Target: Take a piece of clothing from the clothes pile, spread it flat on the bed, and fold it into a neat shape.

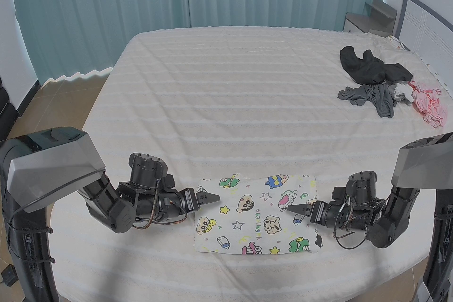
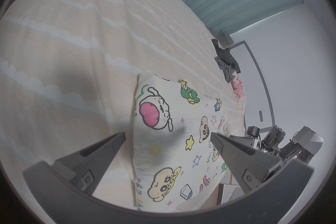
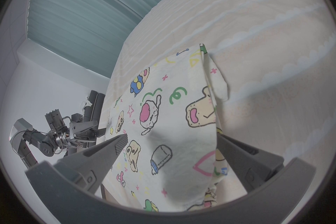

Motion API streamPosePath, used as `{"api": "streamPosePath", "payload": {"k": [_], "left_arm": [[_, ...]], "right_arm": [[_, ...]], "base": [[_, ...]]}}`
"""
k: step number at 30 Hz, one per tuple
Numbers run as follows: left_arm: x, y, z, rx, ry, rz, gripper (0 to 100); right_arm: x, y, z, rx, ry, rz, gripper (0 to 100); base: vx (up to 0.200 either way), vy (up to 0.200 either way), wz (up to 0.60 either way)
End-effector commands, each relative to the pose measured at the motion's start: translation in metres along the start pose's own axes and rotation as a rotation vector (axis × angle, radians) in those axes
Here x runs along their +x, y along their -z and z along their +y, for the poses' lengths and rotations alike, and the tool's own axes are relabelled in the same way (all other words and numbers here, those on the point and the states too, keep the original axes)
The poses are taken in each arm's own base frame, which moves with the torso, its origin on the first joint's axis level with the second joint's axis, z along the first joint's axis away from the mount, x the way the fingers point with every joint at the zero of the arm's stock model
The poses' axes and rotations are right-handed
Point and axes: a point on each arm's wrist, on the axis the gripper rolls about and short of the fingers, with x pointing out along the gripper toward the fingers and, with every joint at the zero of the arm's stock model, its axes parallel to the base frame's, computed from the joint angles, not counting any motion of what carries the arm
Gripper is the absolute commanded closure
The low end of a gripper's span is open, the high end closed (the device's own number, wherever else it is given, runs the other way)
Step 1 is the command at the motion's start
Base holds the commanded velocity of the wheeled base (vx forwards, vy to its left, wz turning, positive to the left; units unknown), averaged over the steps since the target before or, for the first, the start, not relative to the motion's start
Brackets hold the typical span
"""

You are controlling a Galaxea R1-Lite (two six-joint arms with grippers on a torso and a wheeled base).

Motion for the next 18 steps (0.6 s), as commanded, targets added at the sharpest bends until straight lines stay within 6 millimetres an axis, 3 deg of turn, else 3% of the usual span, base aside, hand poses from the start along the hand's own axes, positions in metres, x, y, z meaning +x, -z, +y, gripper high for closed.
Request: {"api": "streamPosePath", "payload": {"k": [1,16,17,18], "left_arm": [[0.013,0.002,0.001,0.003,0.0,0.019,0],[0.02,0.009,-0.005,0.017,0.012,0.042,0],[0.02,0.009,-0.005,0.017,0.012,0.042,100],[0.02,0.009,-0.006,0.016,0.014,0.044,100]], "right_arm": [[0.008,0.002,-0.001,-0.002,-0.001,0.01,0],[0.03,0.006,0.022,-0.041,-0.054,0.056,0],[0.033,0.006,0.025,-0.04,-0.059,0.067,100],[0.035,0.005,0.026,-0.038,-0.066,0.077,100]], "base": [[0.0,0.0,0.0],[0.0,0.0,0.0],[0.0,0.0,0.0],[0.0,0.0,0.0]]}}
